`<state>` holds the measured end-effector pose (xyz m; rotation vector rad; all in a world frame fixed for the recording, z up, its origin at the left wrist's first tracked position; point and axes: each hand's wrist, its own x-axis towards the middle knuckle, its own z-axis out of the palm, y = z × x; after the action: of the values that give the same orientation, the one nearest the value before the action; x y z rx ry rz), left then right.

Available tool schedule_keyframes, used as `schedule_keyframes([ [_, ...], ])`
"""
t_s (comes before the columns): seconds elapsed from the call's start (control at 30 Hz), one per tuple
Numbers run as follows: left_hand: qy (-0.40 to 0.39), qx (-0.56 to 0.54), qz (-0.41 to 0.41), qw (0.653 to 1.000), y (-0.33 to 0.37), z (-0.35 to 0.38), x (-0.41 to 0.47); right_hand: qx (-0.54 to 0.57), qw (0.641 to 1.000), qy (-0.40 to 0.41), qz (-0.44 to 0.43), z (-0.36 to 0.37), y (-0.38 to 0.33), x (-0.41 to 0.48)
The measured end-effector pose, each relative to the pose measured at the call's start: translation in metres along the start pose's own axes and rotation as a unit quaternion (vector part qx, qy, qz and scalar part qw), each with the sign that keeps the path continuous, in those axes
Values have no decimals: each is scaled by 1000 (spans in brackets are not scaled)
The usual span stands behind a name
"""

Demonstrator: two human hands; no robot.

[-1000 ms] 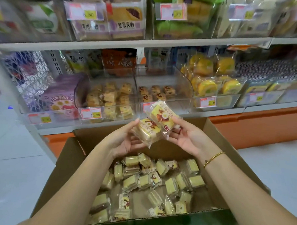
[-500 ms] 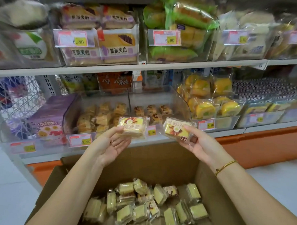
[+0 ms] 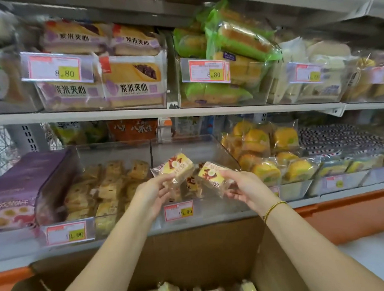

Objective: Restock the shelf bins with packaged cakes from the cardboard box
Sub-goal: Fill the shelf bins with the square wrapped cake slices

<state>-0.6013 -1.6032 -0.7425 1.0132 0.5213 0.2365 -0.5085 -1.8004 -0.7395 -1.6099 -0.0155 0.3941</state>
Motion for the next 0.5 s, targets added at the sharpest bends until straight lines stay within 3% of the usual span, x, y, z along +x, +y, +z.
schedule_keyframes([
  [0.17,29,-45,82,995,-4,-9,5,-2,998,57,-19,7,-8,33],
  [0.33,29,-22,110,993,-6,-15,12,-134,982,131,15,30,8,70],
  [0.5,39,-32,103,993,-11,-17,21,-190,976,91,61,46,5,90],
])
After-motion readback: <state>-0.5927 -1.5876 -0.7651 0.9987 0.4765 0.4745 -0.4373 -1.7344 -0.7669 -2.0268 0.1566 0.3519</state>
